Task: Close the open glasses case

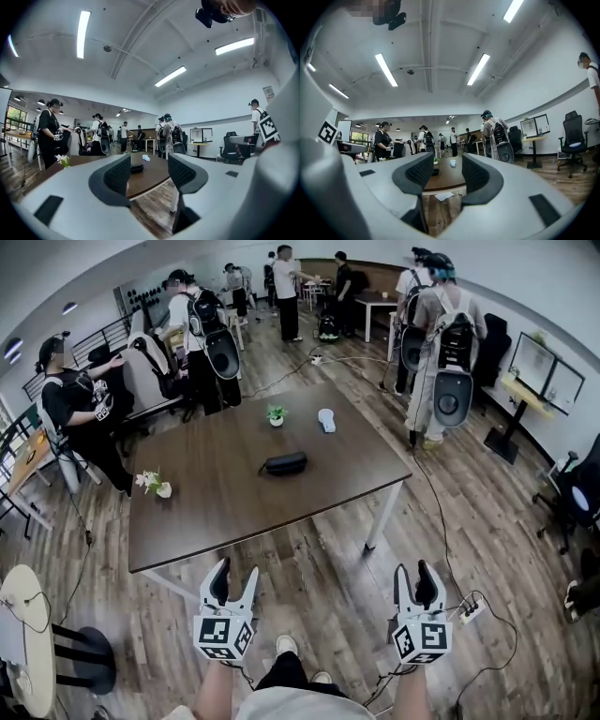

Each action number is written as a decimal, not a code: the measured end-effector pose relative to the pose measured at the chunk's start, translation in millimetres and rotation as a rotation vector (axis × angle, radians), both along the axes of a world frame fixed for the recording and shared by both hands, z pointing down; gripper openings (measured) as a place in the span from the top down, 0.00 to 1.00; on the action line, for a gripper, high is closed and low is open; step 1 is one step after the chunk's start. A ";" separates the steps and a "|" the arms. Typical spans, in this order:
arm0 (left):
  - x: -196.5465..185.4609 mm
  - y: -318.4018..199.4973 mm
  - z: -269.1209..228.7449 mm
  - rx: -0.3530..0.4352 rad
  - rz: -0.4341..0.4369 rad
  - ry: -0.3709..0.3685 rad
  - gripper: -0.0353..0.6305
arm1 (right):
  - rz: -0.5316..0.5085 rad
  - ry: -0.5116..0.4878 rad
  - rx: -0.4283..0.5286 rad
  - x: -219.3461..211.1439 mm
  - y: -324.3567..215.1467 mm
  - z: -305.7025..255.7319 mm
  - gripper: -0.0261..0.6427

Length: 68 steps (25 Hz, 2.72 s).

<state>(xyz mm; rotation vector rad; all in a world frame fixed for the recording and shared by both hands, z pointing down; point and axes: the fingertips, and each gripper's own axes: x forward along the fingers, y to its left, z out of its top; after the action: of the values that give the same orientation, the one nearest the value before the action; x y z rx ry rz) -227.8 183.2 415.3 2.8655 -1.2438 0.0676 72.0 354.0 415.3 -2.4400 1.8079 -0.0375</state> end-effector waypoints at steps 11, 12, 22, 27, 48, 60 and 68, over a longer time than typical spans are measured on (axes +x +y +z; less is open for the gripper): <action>30.3 -115.1 12.5 -0.010 0.018 0.011 0.57 | -0.017 0.017 -0.030 22.9 -118.8 5.3 0.67; 29.6 -128.5 10.7 -0.008 0.014 0.013 0.57 | -0.026 0.027 -0.034 22.7 -135.3 1.9 0.67; 9.7 -249.5 7.8 -0.019 -0.048 0.030 0.57 | -0.125 0.068 -0.061 2.8 -281.2 -8.5 0.67; 12.7 -291.8 11.4 -0.022 -0.045 0.039 0.57 | -0.131 0.075 -0.058 2.7 -326.9 -10.0 0.67; 126.1 -390.1 -13.0 0.016 -0.119 0.026 0.57 | -0.201 0.058 -0.028 128.1 -447.7 -18.4 0.67; 181.3 -397.9 -21.0 0.012 -0.265 0.045 0.58 | -0.295 0.057 -0.007 216.7 -478.5 -14.6 0.67; 193.8 -403.2 -15.1 0.054 -0.282 0.019 0.58 | -0.334 0.048 0.006 228.7 -494.5 -4.0 0.67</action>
<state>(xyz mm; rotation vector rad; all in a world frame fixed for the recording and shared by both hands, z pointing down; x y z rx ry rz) -34.0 -220.0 400.3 2.6924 -1.6545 0.0030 300.7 -140.5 411.3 -2.1248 2.2110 0.0000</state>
